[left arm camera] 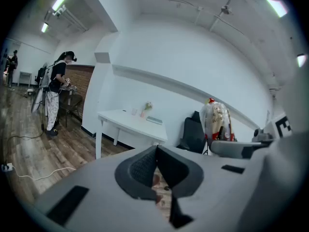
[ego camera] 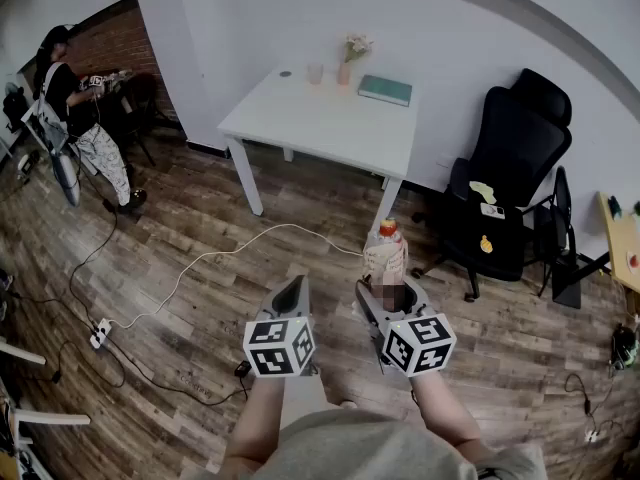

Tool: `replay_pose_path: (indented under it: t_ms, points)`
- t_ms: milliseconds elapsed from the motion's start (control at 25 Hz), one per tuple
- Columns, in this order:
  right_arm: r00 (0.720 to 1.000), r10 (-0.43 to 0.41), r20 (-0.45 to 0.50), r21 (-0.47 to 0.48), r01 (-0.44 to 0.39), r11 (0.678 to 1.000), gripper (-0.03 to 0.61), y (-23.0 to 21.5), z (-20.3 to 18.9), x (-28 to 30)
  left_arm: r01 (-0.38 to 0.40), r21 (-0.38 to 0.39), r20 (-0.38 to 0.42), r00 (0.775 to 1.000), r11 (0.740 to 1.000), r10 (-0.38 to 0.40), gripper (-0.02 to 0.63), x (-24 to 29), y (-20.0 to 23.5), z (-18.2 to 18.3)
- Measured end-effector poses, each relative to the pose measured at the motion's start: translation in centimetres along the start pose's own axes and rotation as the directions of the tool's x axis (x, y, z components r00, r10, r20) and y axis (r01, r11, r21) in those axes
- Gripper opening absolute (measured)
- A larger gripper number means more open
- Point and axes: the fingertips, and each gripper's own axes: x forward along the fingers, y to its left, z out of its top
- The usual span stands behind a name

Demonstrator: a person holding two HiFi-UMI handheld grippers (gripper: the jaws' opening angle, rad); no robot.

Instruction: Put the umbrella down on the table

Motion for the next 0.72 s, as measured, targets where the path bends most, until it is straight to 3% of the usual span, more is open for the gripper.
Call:
replay_pose_path:
  t_ms: [160, 280, 720]
  points:
    - [1.000, -0.015, -0.010, 0.019, 0.016, 1.000, 0.268, -0.3, -1.7, -8.1, -0.010, 0.049, -0.006, 1.000, 0.999, 0.011, 0.008, -6.0, -5.7, -2.2]
    - [1.000, -0.015, 0.011, 0.022, 0.015, 1.000, 0.268, 0.4, -2.3, -11.6, -0.025, 0.075, 0.001, 1.000, 0.997, 0.025, 0.008, -9.0, -7.2, -3.3]
    - [0.999, 0.000, 0.046, -0.009, 0.000, 1.000, 0.268, 1.9, -2.1, -15.6, -0.006, 0.103, 0.042, 0.999, 0.995, 0.002, 0.008, -12.3, -10.6, -3.6]
